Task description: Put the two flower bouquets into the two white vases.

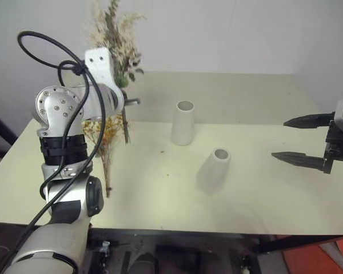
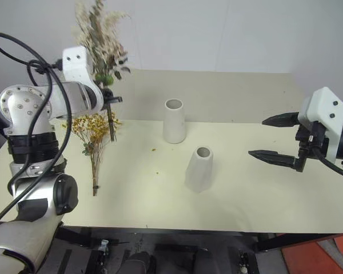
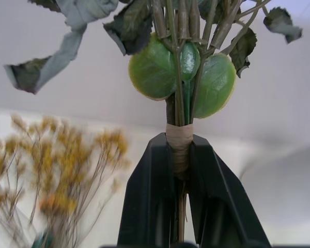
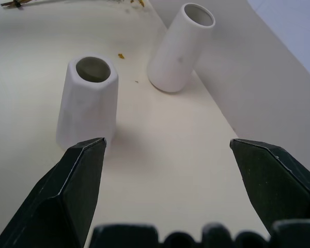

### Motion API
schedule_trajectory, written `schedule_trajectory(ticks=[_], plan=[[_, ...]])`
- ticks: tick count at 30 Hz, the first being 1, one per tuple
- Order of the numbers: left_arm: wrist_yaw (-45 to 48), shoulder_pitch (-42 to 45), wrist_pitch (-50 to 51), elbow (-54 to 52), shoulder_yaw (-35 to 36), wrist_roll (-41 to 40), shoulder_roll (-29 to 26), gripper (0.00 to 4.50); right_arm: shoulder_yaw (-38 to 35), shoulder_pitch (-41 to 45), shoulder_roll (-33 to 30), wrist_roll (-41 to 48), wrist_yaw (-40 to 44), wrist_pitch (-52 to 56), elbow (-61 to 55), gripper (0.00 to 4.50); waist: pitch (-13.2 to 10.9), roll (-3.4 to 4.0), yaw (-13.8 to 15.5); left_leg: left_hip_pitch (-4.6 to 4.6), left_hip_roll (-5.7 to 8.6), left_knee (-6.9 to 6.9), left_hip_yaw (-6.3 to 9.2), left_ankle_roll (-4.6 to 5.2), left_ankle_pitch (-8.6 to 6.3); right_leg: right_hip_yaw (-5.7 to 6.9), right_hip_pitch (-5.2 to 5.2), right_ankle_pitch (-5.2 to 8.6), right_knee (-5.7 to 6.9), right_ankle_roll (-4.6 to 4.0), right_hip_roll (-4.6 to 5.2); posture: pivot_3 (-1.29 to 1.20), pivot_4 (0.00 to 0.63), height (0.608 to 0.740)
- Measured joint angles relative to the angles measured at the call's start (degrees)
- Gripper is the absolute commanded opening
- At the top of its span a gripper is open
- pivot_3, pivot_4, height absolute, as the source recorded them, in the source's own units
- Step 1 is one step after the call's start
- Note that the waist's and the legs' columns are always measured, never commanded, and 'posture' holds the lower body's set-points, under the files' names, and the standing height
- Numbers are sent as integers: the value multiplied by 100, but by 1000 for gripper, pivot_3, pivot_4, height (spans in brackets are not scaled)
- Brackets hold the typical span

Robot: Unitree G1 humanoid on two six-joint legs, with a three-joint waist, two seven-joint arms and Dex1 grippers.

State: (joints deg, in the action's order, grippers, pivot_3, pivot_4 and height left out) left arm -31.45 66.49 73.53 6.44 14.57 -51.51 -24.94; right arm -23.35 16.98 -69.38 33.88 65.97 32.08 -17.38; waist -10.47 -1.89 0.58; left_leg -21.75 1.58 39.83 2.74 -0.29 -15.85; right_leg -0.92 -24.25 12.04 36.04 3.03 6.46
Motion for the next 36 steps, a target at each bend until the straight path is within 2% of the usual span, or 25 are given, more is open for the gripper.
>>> schedule_trajectory(ticks=[3,6,9,12,16,21,24,29,36], plan=[[1055,-51,-563,5,-294,425,-278,121,25,128,46,79,-121,112,10,4500,0,0,-1,-2,0,-1,-1,1,-1,1,-1,0,-2,0,0,0,150,740],[1968,-74,-1223,266,-354,776,-328,121,24,346,55,239,-323,414,14,4500,0,0,0,-5,-1,0,0,15,-9,4,-1,0,-4,0,0,0,150,740],[3054,-94,-2373,764,-323,1129,-379,121,24,390,139,342,-485,580,-18,4500,0,0,-3,-10,-3,1,-2,16,-9,9,-4,0,-6,0,-1,0,150,740],[4277,29,-3416,1680,-100,1246,-400,121,24,370,307,399,-661,741,-191,4500,0,1,-8,-13,-5,3,-4,41,-22,11,-6,0,-5,0,-1,0,150,740],[6006,404,-5349,3170,213,1461,-316,121,59,370,573,577,-960,892,-596,4500,0,1,-5,-25,-4,13,-2,47,-25,18,-7,0,-6,0,-1,0,150,740],[7433,1168,-6591,5224,655,1565,-315,121,181,378,722,617,-1323,1015,-960,4500,0,1,-8,-32,-4,25,1,62,-34,25,-5,0,-8,2,-1,0,150,740],[7991,1351,-7025,5989,862,1602,-236,121,209,379,781,685,-1539,1153,-1097,4500,0,0,-9,-35,-5,30,3,65,-35,28,-5,-1,-6,3,-1,0,150,740],[8756,1477,-7472,6571,987,1823,44,121,207,379,824,786,-1877,1301,-1302,4500,-1,0,-12,-47,-6,42,7,71,-38,34,-7,-3,3,6,-1,0,150,740],[8759,1671,-7905,6873,1176,2063,446,121,167,363,827,889,-2165,1472,-1565,4500,-1,-1,-17,-47,-8,44,7,74,-40,33,-8,-2,2,7,-2,0,150,740]])
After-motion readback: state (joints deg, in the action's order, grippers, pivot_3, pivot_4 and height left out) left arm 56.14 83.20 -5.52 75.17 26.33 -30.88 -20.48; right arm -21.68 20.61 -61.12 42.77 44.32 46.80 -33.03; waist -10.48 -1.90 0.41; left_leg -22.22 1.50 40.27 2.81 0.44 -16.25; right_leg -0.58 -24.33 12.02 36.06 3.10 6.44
